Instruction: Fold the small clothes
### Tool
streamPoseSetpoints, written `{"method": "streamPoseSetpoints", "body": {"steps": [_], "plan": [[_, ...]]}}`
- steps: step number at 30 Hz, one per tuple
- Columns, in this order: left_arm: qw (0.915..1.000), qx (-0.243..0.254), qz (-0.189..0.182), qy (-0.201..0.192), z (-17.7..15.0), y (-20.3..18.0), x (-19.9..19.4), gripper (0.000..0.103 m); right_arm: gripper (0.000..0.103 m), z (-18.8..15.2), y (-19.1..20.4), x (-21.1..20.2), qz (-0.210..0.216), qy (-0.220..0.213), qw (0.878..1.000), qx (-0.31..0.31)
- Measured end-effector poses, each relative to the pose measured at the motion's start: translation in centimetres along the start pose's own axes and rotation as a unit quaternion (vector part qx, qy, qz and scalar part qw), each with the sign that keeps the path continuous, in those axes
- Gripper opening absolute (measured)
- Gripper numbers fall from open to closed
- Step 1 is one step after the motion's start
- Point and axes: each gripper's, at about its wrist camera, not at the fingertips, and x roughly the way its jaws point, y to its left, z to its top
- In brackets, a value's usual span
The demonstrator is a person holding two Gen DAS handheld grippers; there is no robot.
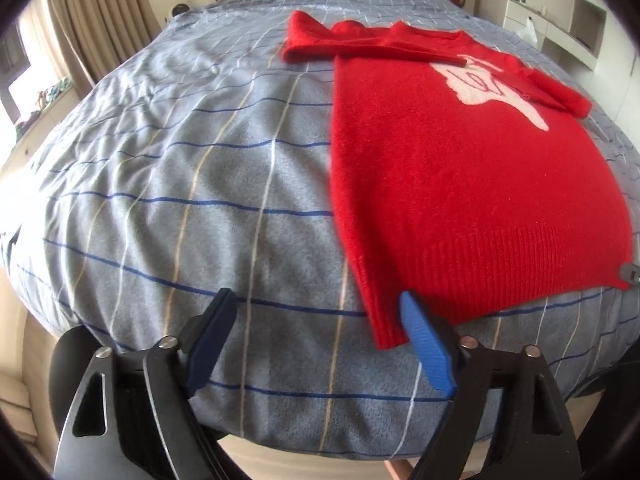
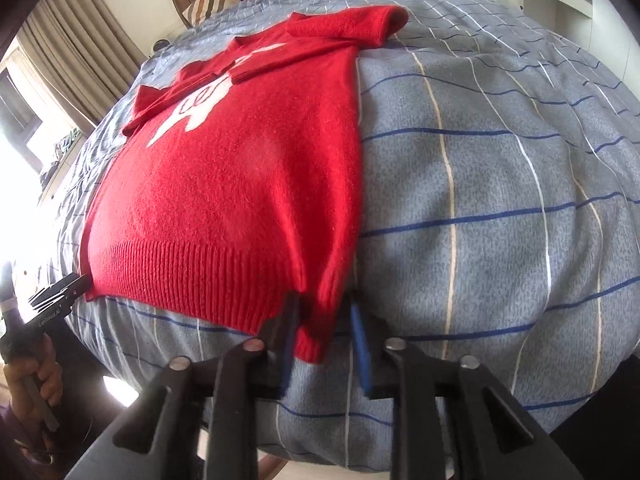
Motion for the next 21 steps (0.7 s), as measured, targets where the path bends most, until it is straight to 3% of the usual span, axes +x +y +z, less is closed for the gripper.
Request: {"method": "streamPoseSetpoints", "body": {"steps": [1,5,8,10,11,15,18,19,21], "plan": [[1.0000,-0.003,-0.002,-0.002,0.0,0.6,-0.6,0.086,0.049,-0.1,-0.1,-0.4,-0.006,0.008,1.000,-0.005],[0.9972,-0.063,0.000,-0.040,0.7,4.3,-3.2,0.088,0.049,1.4,-0.1,-3.8,-0.077,0.003,0.995,-0.067],[0.9904,-0.116,0.009,-0.075,2.3,6.4,-3.3,0.090,0.049,6.0,2.0,-6.0,-0.112,-0.038,0.982,-0.147],[0.9858,-0.142,0.022,-0.088,3.0,7.1,-2.5,0.090,0.054,9.8,4.6,-6.0,-0.095,-0.063,0.975,-0.190],[0.9832,-0.150,0.032,-0.099,3.0,7.3,-2.0,0.090,0.059,11.6,6.1,-5.2,-0.075,-0.069,0.972,-0.212],[0.9774,-0.147,0.079,-0.130,1.4,7.2,-0.8,0.090,0.059,16.7,11.6,1.4,-0.027,-0.061,0.955,-0.288],[0.9819,-0.132,0.084,-0.107,1.2,7.2,-0.1,0.090,0.059,18.3,13.7,7.5,-0.048,-0.048,0.951,-0.302],[0.9820,-0.132,0.078,-0.110,1.1,7.3,-0.2,0.090,0.057,18.8,13.5,9.1,-0.058,-0.048,0.954,-0.292],[0.9831,-0.126,0.077,-0.108,1.3,7.1,0.1,0.090,0.026,19.7,11.9,11.2,-0.060,-0.035,0.966,-0.248]]}}
